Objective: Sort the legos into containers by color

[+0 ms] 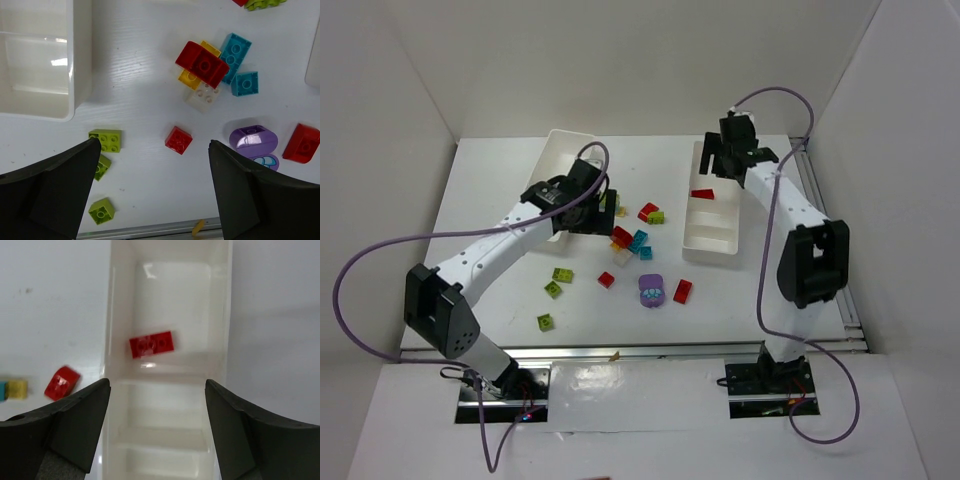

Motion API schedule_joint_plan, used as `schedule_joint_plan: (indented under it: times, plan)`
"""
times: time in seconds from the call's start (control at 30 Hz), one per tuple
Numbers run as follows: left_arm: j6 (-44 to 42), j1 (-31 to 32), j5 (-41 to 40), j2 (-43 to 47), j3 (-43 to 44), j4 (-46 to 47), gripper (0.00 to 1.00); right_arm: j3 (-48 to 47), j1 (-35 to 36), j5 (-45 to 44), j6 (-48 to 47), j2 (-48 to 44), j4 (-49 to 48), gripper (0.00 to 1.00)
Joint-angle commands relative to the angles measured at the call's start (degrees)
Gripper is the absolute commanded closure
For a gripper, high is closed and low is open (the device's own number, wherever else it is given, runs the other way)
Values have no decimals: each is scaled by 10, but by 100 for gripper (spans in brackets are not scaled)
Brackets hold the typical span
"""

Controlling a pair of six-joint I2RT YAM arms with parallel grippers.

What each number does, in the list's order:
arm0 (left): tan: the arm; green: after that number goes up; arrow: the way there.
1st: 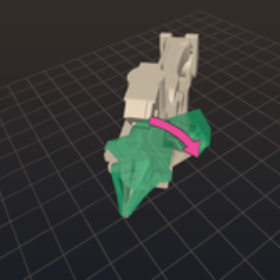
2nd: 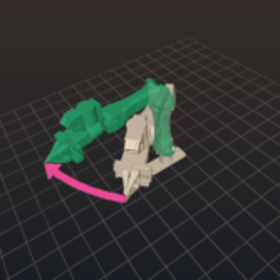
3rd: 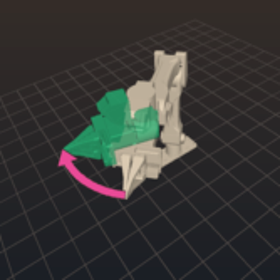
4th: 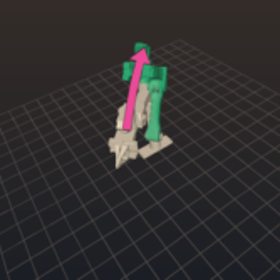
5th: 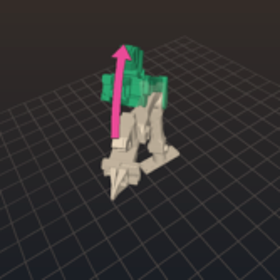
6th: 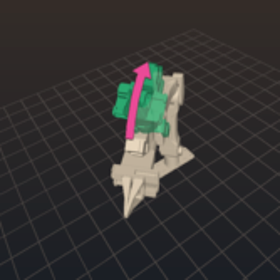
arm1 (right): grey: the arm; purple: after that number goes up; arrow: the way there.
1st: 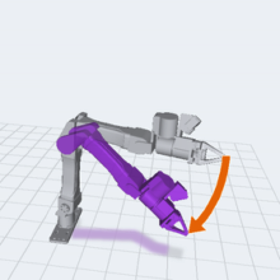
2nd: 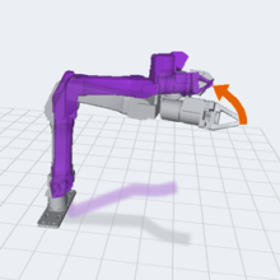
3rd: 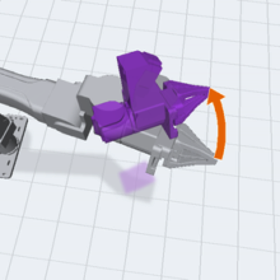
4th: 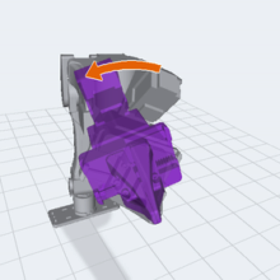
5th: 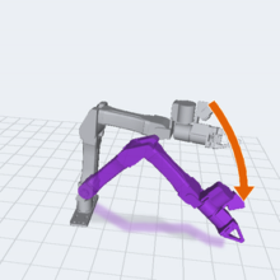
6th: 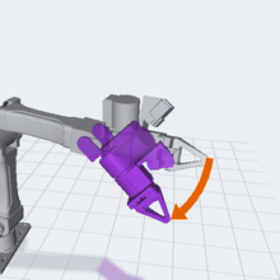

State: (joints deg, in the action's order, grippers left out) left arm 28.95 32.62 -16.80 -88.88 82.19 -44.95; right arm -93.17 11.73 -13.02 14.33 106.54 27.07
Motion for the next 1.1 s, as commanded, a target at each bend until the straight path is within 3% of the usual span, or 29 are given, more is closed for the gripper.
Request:
schedule_joint_plan:
  times: [0.0, 0.13, 0.2, 0.23, 0.33, 0.5, 0.57, 0.67, 0.83, 1.07]
  plan:
    - [13, 14, 2, -10, 4, -7, 0, 73, 43, -57, 12, -154, 44, 18]
    - [31, 26, 8, 14, -46, 13, 1, 210, 133, -90, 141, -273, 102, 24]
    - [37, 26, 18, 29, -72, 20, 1, 244, 150, -67, 240, -310, 138, 24]
    - [37, 26, 18, 36, -77, 28, 1, 290, 159, -15, 241, -344, 131, 24]
    - [43, 26, 12, 48, -83, 28, 1, 344, 226, -8, 303, -376, 136, 19]
    - [27, 26, 2, 42, -83, 34, 1, 374, 290, -19, 358, -334, 161, 5]
    - [27, 26, 2, 36, -83, 34, 1, 367, 299, -13, 358, -289, 161, 5]
    - [27, 26, -9, 36, -83, 39, 1, 359, 305, -20, 365, -236, 174, 17]
    - [32, 26, -9, 49, -99, 39, 1, 384, 289, -8, 371, -224, 120, 32]
    - [45, 26, 11, 54, -122, 44, 1, 418, 269, 35, 371, -185, 75, 32]
